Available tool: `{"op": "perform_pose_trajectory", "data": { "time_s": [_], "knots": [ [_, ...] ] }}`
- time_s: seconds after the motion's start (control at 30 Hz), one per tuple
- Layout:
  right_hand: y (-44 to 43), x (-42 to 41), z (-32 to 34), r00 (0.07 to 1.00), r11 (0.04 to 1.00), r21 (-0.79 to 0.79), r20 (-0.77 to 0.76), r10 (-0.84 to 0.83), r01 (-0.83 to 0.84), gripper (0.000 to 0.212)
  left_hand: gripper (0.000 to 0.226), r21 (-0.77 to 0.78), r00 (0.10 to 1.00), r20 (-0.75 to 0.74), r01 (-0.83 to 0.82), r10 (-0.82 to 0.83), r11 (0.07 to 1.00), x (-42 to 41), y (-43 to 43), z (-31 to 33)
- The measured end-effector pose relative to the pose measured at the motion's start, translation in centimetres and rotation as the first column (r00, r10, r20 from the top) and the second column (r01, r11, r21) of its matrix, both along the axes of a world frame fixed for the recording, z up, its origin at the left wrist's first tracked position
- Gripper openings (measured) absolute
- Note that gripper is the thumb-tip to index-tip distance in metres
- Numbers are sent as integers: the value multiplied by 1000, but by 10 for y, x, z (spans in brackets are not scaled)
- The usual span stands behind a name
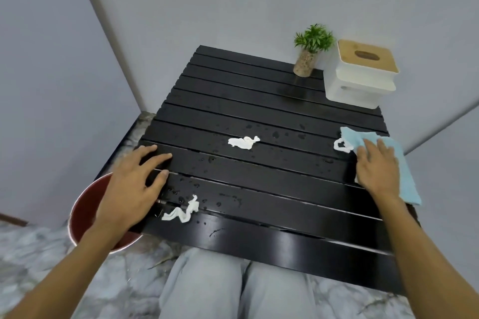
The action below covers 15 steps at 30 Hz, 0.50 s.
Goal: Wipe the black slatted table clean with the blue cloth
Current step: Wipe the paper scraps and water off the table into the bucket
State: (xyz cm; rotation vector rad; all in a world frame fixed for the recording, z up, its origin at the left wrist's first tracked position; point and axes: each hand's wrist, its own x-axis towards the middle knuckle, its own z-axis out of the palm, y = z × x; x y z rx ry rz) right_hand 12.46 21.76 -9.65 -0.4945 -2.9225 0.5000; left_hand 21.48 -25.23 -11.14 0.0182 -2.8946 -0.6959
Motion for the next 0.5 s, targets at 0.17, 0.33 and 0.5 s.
{"op": "perform_pose_trajectory", "data": {
  "time_s": [0.17,0.33,0.5],
  "knots": [
    [-27,-17,2,989,988,-54,11,145,-144,55,47,-1,1000,1,-3,3,1000,1,1,2],
    [-96,-20,2,943,939,-87,-38,330,-332,42,44,16,1000,3,-10,10,1000,1,1,2],
    [-162,-18,-2,909,901,-117,-74,411,-417,40,44,12,1000,3,-6,6,1000,1,2,4]
  ]
}}
